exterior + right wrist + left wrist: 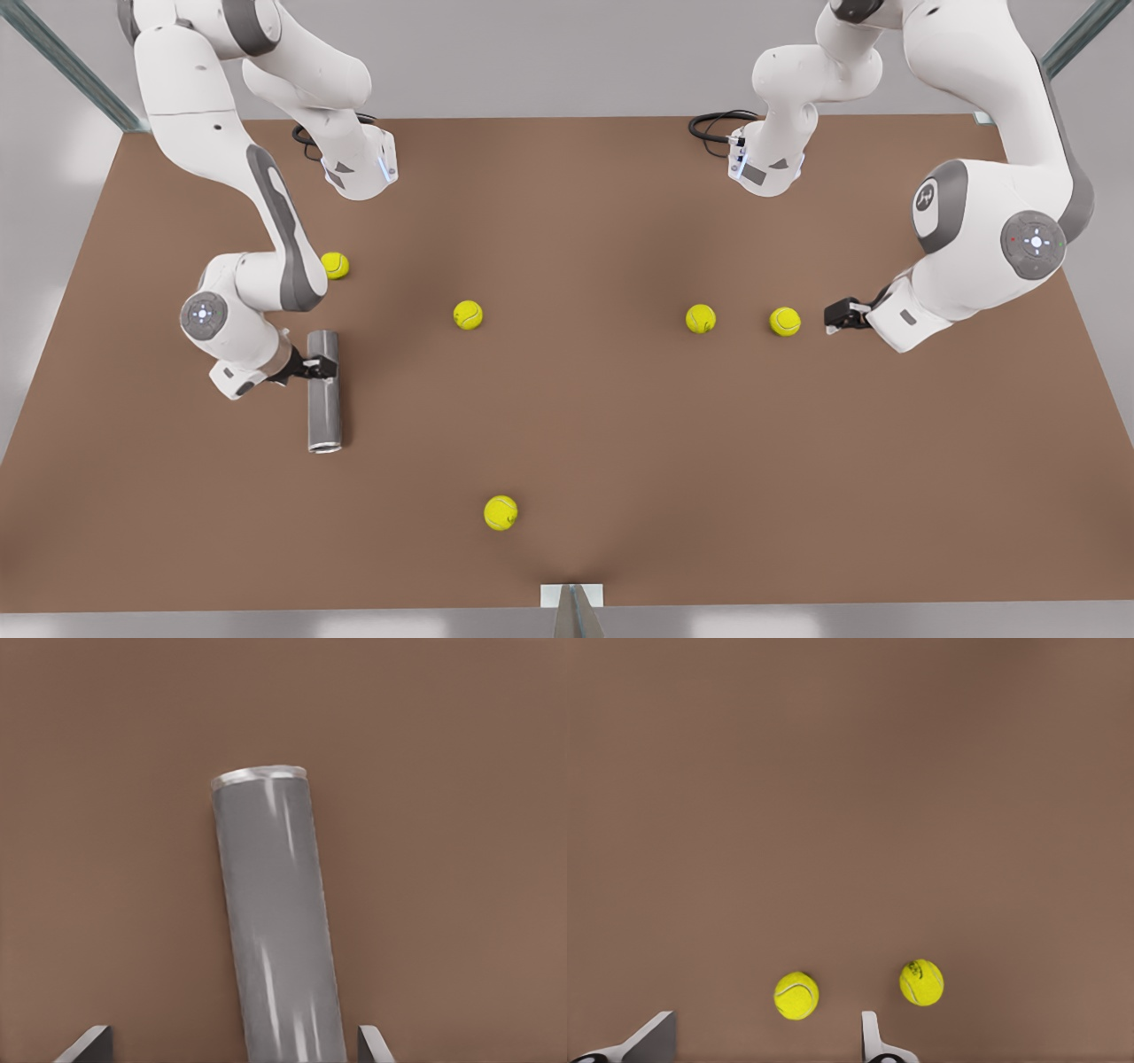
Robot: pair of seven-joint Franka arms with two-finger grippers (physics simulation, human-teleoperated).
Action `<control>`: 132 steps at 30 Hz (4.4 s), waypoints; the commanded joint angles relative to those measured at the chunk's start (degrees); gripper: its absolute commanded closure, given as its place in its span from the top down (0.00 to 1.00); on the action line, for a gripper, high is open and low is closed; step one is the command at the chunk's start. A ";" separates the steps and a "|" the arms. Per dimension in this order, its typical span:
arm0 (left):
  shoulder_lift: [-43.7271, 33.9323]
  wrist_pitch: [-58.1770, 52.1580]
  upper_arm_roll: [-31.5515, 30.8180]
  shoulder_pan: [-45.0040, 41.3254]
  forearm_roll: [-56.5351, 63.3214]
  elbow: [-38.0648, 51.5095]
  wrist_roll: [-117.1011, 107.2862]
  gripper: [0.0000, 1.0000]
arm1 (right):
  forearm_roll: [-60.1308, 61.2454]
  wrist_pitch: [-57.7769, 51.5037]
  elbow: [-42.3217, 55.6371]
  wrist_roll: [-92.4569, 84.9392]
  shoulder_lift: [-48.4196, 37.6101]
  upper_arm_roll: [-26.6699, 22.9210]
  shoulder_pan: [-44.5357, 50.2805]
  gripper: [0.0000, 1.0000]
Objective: Put the tennis tube upright
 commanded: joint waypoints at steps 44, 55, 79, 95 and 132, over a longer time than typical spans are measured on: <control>0.98 -0.61 0.00 0.09 0.54 0.23 -0.27 1.00 | -7.47 9.55 -0.44 -0.53 11.79 0.00 -1.50 0.81; 0.89 -3.16 -0.18 0.09 0.45 1.02 -1.06 1.00 | -7.47 9.55 -0.52 -0.53 11.79 0.00 -1.32 0.76; 1.07 -2.99 -0.18 -0.35 0.45 1.28 -1.06 0.99 | -7.47 5.77 -0.35 -4.65 5.11 2.64 -1.15 0.75; 1.16 -2.73 -0.18 -0.18 0.45 1.19 -1.06 0.99 | -6.68 3.13 16.26 -29.97 10.38 1.50 22.49 0.75; 3.27 -1.05 -0.18 0.00 -0.07 1.19 -0.36 0.99 | -2.02 2.26 31.74 -44.12 22.26 -7.47 47.90 1.00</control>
